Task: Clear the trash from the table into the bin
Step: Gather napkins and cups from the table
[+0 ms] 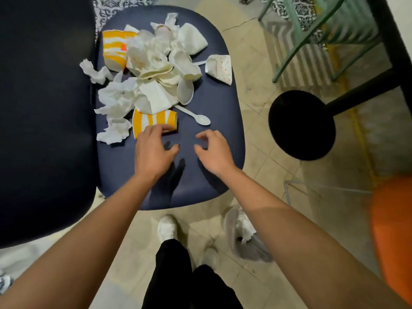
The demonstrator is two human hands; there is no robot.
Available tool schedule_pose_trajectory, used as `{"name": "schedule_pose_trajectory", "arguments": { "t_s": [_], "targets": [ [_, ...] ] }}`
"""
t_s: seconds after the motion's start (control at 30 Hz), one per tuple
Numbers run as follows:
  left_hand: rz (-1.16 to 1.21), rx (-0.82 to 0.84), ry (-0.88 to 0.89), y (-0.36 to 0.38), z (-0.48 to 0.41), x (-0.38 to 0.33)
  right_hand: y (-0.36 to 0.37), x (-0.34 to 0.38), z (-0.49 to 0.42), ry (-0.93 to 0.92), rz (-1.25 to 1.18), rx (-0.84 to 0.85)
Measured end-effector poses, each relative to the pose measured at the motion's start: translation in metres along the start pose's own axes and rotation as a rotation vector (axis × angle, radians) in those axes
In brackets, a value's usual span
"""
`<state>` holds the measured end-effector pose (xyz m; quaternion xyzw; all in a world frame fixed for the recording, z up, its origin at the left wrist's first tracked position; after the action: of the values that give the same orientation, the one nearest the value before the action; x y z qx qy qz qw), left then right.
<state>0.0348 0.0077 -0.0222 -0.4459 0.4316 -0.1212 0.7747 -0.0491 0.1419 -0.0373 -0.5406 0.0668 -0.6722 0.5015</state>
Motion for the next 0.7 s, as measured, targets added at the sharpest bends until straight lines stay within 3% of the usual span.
{"name": "schedule_pose_trajectory", "arguments": {
  "t_s": [0.3, 0.5, 0.7],
  "targets": [
    [-0.118, -0.002, -0.134, -0.019, -0.037, 0.054, 0.046, 0.053, -0.045, -0.110, 0.345, 0.187],
    [-0.324, -0.029, -0.203, -0.027, -0.055, 0.084, 0.073, 0.082, -0.073, -0.273, 0.511, 0.176],
    [-0.307, 0.078, -0.329, -0.014, -0.064, 0.109, 0.083, 0.086, -0.088, -0.322, 0.597, 0.209]
  ]
}}
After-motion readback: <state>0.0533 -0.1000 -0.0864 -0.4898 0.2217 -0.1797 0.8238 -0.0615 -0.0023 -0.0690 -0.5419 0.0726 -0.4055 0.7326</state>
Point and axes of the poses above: each hand's wrist, its own z-axis away from the middle knuckle, its own y-axis out of the palm, x = y × z, the point moved 7 cm from there along -z, towards the middle knuckle, and after that the axes turned 5 degrees about -z, right-handed, at the moved point
